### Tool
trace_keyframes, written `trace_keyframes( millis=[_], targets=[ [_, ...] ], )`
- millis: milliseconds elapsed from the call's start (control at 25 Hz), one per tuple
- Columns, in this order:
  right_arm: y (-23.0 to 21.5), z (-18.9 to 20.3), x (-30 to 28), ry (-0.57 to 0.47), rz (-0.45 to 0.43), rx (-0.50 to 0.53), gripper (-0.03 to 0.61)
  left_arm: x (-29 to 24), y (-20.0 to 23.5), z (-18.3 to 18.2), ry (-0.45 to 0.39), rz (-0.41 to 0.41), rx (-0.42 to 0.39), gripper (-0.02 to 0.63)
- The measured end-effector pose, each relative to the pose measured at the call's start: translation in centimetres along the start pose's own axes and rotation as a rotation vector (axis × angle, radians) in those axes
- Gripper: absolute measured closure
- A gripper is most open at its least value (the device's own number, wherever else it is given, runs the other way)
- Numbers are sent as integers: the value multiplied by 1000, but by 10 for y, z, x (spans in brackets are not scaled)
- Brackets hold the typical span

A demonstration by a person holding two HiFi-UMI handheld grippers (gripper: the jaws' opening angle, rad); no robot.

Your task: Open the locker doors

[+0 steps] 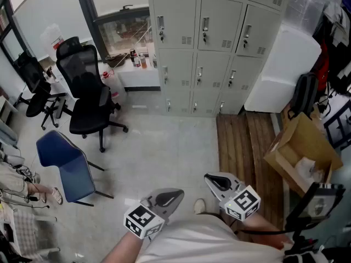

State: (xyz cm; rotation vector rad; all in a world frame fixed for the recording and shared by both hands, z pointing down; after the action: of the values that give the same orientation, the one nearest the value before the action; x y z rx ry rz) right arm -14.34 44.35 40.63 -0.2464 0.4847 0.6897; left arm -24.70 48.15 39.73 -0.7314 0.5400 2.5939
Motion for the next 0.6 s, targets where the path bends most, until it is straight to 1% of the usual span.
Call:
trace_keyframes(
  millis=[240, 360, 440, 480, 520, 600],
  targets=[
    [-45, -1, 7, -19, -36, 2, 558, -33, 11, -30, 1, -23, 47, 603],
    [-75, 7, 9, -19, -39, -12, 558, -57, 22, -44, 41, -85, 36, 603],
    [-88, 16, 9, 6, -48, 9, 558, -71, 28, -51, 75, -132, 26, 603],
    [-94, 22, 7, 23, -52, 29, 558, -76, 31, -54, 81, -142, 26, 603],
    [-100, 28, 5, 33, -55, 39, 558, -81, 33, -58, 77, -142, 33, 603],
    [-114, 33, 2, 23, -55, 24, 558, -91, 38, -68, 58, -124, 51, 603]
  ],
)
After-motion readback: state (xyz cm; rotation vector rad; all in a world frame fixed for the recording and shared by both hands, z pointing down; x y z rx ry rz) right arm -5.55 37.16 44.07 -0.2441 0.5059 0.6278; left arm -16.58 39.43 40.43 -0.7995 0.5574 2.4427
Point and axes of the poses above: the fingertips, and each gripper's own axes: x backward along the fingers, y to its left, z out of its underside, the point moved 2 cm from there along x, backward along the fingers, and after that the axes turned 15 degrees about y, right-handed, at the moved point
